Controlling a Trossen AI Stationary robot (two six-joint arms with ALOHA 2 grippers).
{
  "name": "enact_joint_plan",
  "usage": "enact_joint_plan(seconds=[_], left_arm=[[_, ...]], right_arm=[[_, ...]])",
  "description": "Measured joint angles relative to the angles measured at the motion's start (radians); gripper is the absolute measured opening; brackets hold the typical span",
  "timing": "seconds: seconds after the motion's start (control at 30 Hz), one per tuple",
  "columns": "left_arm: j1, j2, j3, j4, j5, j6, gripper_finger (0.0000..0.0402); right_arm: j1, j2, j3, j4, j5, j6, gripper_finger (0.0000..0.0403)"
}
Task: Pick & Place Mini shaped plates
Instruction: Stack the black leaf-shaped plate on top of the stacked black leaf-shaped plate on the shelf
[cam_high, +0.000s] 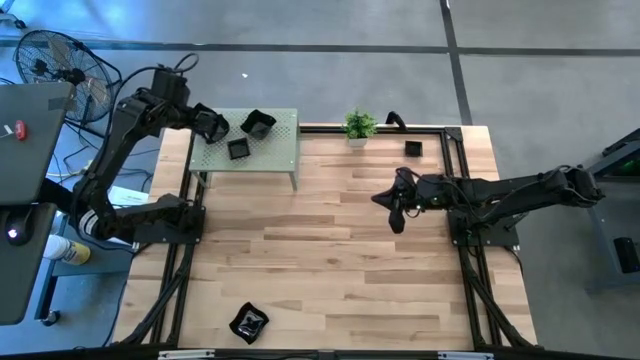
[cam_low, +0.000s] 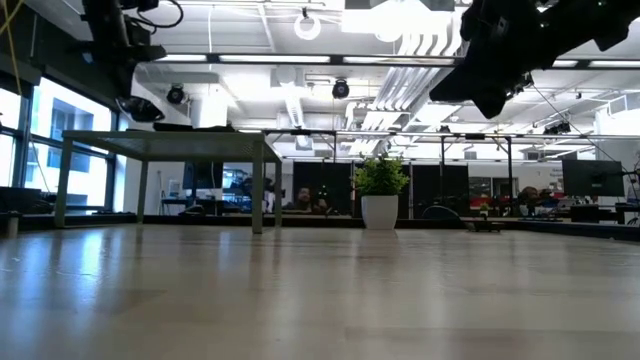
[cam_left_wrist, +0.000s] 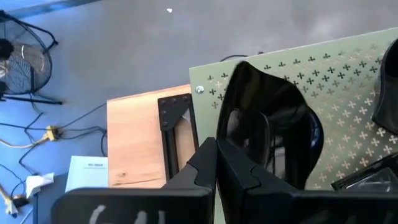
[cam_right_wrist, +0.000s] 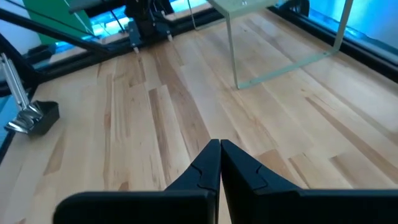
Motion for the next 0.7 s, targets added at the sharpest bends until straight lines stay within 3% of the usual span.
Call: enact_joint_plan(seconds=[0.2, 0.7], left_arm=[[-0.079, 0.001, -0.033, 0.01, -0.088, -0.05, 0.0], [-0.087, 0.012, -0.045, 0.019, -0.103, -0.141, 0.0]], right_arm=[[0.0, 0.0, 0.0, 0.052, 0.0, -0.003, 0.0007], [0.0, 0.0, 0.0, 0.075, 0.0, -0.004, 0.0007]])
